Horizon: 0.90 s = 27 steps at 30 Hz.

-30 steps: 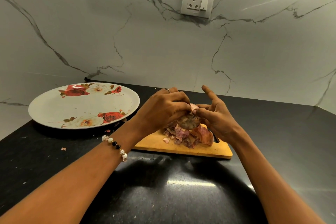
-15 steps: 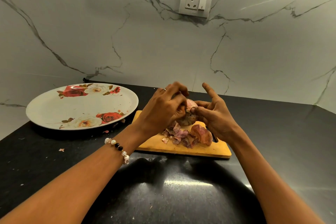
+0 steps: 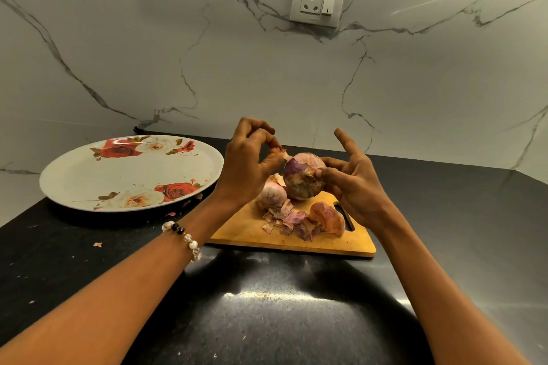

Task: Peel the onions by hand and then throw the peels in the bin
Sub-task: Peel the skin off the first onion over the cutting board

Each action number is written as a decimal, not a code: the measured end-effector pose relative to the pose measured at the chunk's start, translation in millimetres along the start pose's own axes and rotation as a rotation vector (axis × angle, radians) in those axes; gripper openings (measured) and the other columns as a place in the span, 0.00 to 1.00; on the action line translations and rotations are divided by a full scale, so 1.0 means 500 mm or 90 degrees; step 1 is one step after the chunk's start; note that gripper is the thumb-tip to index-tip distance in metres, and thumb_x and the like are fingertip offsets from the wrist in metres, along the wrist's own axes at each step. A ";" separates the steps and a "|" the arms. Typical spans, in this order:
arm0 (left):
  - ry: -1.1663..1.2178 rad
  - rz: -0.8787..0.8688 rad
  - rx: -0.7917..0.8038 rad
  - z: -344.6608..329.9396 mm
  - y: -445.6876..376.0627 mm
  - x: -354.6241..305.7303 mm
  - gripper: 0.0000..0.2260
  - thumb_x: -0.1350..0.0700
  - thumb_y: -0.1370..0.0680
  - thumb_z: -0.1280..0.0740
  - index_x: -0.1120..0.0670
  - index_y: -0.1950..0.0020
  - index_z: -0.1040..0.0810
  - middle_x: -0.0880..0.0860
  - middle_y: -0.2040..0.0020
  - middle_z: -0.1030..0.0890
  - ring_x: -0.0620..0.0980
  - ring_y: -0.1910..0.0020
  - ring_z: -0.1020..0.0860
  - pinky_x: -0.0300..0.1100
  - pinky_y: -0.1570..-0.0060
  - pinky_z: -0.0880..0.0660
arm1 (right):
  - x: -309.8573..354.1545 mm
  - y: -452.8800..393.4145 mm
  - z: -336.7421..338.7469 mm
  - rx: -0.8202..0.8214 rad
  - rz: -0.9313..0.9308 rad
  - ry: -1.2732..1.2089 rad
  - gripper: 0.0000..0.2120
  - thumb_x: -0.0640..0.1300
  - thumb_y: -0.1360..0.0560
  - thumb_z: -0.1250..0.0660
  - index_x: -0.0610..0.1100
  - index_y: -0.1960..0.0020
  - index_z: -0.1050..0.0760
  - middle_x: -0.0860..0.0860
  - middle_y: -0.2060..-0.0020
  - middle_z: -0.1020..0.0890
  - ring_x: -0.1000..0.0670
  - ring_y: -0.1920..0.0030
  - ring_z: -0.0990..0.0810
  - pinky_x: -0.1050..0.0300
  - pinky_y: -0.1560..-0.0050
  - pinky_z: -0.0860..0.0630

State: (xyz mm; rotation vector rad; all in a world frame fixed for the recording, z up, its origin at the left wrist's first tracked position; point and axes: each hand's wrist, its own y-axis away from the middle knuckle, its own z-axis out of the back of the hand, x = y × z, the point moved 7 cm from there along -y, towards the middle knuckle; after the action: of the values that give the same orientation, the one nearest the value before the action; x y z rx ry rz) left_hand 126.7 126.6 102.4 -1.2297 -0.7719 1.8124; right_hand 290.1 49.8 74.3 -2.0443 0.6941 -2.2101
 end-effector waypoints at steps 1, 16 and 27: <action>0.004 0.018 -0.009 0.003 -0.002 0.005 0.07 0.60 0.26 0.29 0.63 0.53 0.21 0.59 0.45 0.26 0.47 0.47 0.28 0.20 0.52 0.32 | 0.000 0.000 0.001 -0.001 0.002 -0.004 0.49 0.38 0.35 0.30 0.47 0.20 0.53 0.40 0.51 0.17 0.43 0.49 0.16 0.47 0.45 0.19; -0.036 0.182 -0.073 0.025 -0.003 0.065 0.06 0.59 0.24 0.31 0.60 0.49 0.21 0.57 0.46 0.24 0.48 0.53 0.26 0.42 0.52 0.23 | -0.003 -0.001 0.005 -0.021 -0.026 -0.110 0.41 0.30 0.28 0.35 0.47 0.21 0.48 0.36 0.50 0.20 0.42 0.49 0.17 0.47 0.48 0.18; 0.081 0.065 0.047 -0.001 0.002 0.010 0.12 0.55 0.24 0.31 0.55 0.41 0.20 0.46 0.52 0.18 0.41 0.56 0.21 0.24 0.56 0.27 | -0.015 -0.005 0.021 -0.090 -0.069 -0.297 0.31 0.27 0.22 0.45 0.42 0.22 0.45 0.39 0.50 0.22 0.43 0.49 0.18 0.43 0.59 0.17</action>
State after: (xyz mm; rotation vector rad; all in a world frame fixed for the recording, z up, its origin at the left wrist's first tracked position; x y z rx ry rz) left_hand 125.8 130.4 99.2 -1.3422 -0.5756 1.8072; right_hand 301.7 51.4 68.5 -2.5887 0.7150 -1.6597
